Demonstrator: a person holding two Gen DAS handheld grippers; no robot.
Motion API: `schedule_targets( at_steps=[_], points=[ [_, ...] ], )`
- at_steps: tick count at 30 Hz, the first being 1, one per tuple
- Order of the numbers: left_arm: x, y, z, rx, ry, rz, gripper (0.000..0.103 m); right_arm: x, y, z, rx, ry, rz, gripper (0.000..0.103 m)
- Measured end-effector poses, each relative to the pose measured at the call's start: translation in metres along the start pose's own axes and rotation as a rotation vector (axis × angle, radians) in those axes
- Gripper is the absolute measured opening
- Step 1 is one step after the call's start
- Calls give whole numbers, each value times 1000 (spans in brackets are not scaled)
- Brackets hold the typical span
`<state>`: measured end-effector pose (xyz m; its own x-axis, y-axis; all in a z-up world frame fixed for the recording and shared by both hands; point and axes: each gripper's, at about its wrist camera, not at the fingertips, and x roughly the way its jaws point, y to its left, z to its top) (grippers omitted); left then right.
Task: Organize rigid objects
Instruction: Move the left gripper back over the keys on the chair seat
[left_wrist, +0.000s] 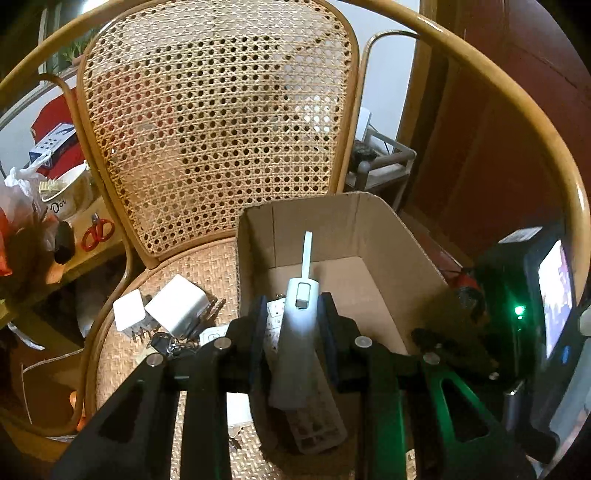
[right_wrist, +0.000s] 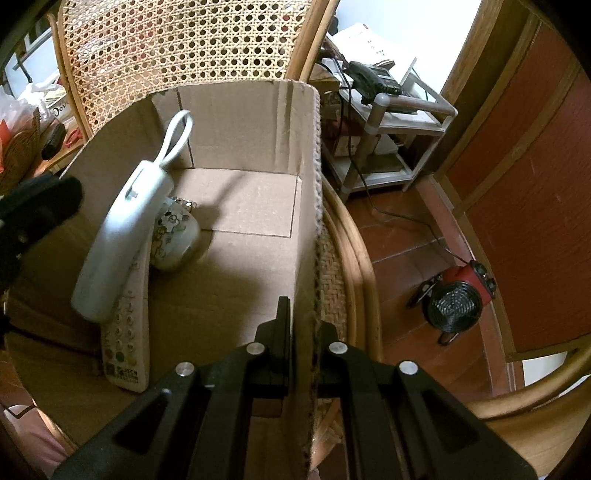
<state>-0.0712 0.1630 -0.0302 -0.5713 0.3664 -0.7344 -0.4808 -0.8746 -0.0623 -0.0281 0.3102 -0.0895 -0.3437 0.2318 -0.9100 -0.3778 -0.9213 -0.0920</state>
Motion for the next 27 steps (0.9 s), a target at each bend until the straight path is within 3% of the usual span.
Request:
schedule_targets(
  at_steps=[6, 10, 15, 17, 27],
  points=[
    [-3, 22, -1, -6, 10, 53, 30, 1, 0, 0, 2, 4, 2, 7],
    [-8, 43, -8, -37, 9, 95, 60, 2, 0, 0, -7, 26, 12, 7],
    [-18, 64, -17, -25, 2, 162, 67, 1, 0, 0, -5, 36, -2, 7],
    [-21, 71, -19, -25, -3, 187, 85, 0, 1, 2, 0, 42, -5, 7],
    [-19, 96, -29, 5, 32, 233, 88, 3, -5, 2, 60, 90, -1, 7]
  ],
)
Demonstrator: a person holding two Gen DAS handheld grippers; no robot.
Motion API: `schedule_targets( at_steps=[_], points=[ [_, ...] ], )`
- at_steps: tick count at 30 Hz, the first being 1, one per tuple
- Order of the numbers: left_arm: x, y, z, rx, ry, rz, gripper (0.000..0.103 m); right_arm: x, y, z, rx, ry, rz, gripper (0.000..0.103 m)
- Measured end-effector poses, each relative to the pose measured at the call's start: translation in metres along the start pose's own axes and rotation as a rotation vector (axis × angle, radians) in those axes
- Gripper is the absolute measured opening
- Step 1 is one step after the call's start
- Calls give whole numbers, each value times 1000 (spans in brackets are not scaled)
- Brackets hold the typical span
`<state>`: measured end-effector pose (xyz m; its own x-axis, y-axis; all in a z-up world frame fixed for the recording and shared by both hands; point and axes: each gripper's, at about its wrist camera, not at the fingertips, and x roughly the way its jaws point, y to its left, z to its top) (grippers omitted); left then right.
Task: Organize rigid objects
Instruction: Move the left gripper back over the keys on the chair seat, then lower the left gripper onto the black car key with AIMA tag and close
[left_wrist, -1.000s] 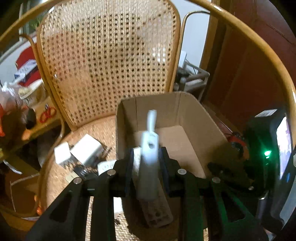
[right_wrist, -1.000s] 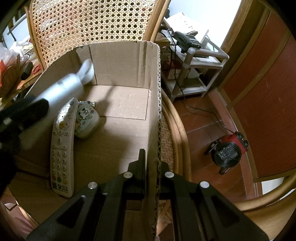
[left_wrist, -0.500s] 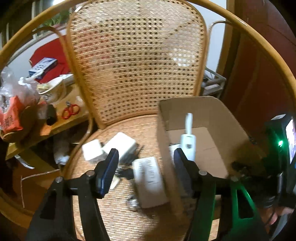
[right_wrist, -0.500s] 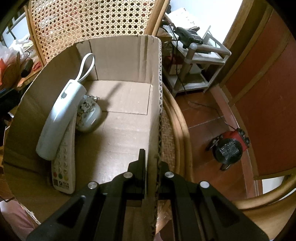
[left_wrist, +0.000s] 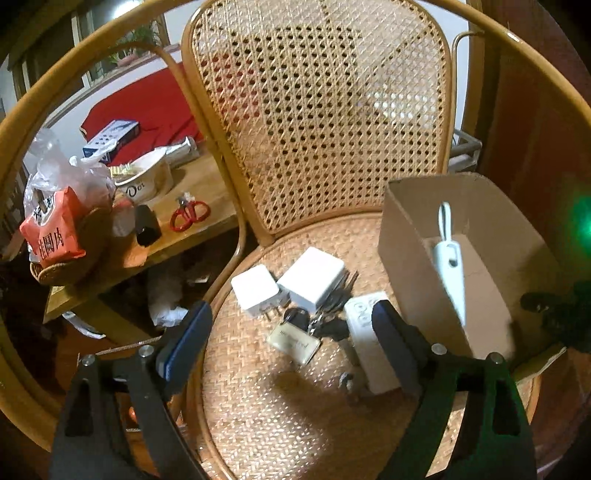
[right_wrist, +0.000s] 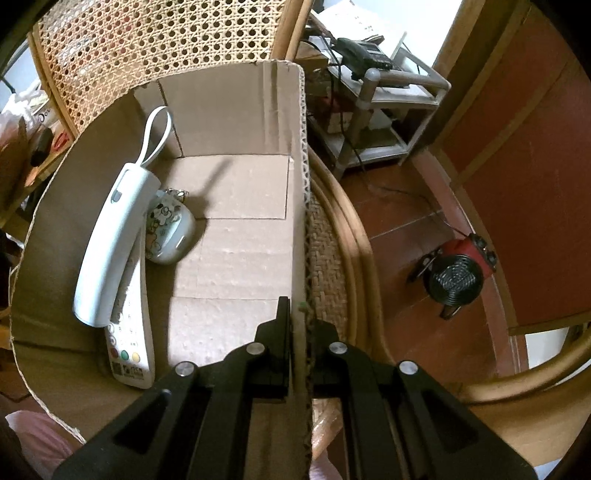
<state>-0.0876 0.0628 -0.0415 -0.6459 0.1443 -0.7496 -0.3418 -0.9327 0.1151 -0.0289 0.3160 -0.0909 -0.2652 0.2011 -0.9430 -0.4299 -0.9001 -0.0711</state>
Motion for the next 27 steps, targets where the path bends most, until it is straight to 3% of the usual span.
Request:
schedule_targets(
  at_steps=[14, 21, 27],
  points=[
    [36, 21, -6, -59, 116, 29, 95, 3, 5, 0, -21, -11, -14, 7],
    [59, 26, 0, -69, 170, -53, 95, 3, 5, -1, -21, -12, -11, 7],
    [80, 32, -2, -59, 229, 12, 95, 3, 4, -2, -31, -16, -10, 7]
  ],
)
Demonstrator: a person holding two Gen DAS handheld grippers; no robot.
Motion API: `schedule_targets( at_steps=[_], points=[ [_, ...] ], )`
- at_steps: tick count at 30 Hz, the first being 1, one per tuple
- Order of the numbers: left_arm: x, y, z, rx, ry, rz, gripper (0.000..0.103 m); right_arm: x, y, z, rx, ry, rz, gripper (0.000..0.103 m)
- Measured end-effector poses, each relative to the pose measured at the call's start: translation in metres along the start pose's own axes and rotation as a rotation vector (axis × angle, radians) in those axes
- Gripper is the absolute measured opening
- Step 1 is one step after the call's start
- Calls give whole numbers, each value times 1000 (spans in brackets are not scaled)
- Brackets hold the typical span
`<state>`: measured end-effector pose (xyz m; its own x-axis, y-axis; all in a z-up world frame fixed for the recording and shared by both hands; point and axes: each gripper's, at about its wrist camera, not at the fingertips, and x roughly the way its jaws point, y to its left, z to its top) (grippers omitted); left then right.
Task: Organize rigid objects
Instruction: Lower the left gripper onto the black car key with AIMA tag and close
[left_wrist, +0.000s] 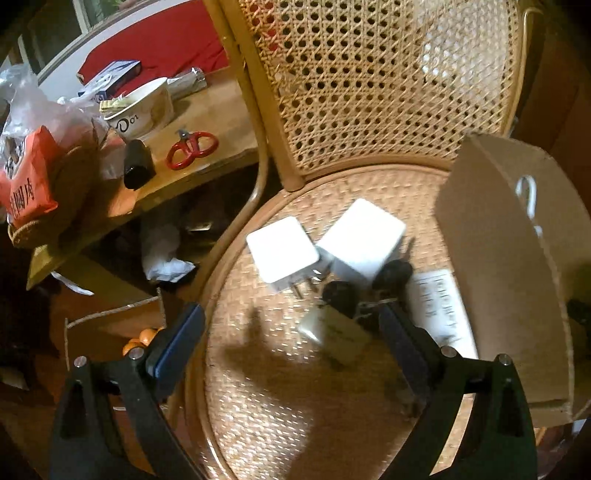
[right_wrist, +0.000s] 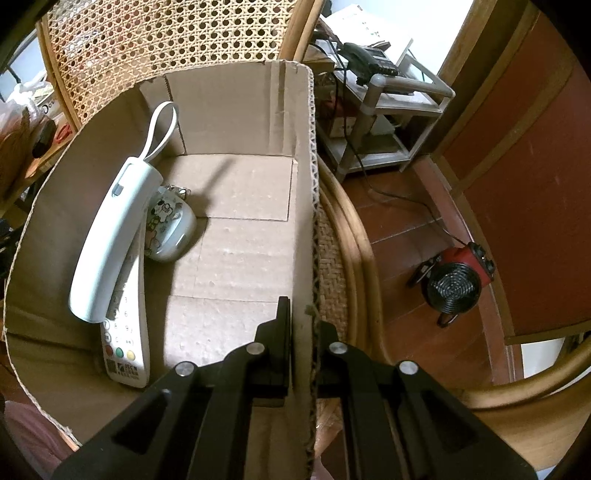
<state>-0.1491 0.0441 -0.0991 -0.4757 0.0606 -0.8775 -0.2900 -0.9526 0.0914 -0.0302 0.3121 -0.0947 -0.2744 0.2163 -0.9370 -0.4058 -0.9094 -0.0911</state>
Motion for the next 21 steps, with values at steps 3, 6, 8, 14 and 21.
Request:
schedule_targets(
  at_steps=[3, 6, 8, 14, 21],
  points=[
    [9, 1, 1, 18, 12, 36, 95, 0, 0, 0, 0, 1, 3, 7],
    [19, 5, 2, 5, 36, 42, 95, 0, 0, -1, -4, -1, 5, 7],
    [25, 6, 1, 2, 53, 44, 95, 0, 0, 0, -6, 1, 8, 7],
    [34, 5, -3, 14, 79, 57, 95, 0, 1, 0, -9, 1, 10, 7],
    [37, 2, -2, 0, 77, 45, 95, 1, 2, 0, -10, 2, 10, 7]
  ],
)
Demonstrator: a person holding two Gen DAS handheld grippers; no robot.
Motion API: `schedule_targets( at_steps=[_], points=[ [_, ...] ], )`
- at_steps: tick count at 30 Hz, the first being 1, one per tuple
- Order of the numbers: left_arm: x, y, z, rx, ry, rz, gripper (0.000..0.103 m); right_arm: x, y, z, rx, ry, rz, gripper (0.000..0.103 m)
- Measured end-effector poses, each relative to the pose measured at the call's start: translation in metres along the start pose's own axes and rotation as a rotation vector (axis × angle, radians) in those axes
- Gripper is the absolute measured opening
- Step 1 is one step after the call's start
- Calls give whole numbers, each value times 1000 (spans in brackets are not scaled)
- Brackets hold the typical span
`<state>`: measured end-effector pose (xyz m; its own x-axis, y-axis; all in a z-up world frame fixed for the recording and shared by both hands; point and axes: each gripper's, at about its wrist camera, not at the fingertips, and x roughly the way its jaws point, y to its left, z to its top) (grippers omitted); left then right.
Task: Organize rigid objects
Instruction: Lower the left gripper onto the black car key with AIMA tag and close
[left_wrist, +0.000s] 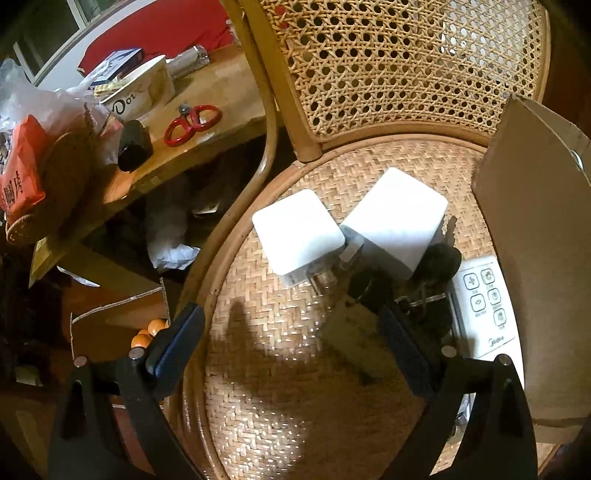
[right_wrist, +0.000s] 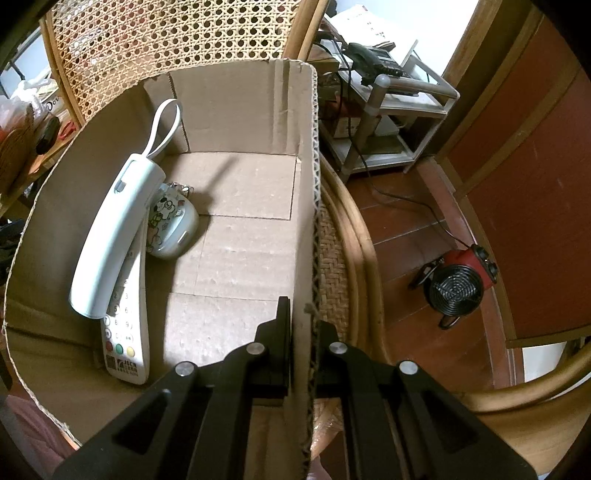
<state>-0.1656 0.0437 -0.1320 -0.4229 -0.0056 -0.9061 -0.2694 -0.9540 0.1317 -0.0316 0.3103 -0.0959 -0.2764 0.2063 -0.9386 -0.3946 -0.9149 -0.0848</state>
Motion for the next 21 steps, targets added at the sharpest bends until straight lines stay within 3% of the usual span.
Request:
schedule_targets(
  at_steps=[5, 7, 10, 18, 21],
  points=[
    [3, -6, 1, 13, -6, 18, 98, 1, 2, 0, -2, 1, 1, 7],
    [6, -5, 1, -15, -10, 44, 103, 1, 1, -1, -1, 2, 2, 7],
    [8, -2, -1, -49, -16, 37, 103, 1, 1, -1, 0, 2, 3, 7],
    [18, 20, -6, -165, 26, -84, 103, 2, -1, -3, 1, 11, 23, 7],
    [20, 24, -8, -198, 26, -149, 95, 2, -3, -3, 4, 12, 26, 7]
  ],
)
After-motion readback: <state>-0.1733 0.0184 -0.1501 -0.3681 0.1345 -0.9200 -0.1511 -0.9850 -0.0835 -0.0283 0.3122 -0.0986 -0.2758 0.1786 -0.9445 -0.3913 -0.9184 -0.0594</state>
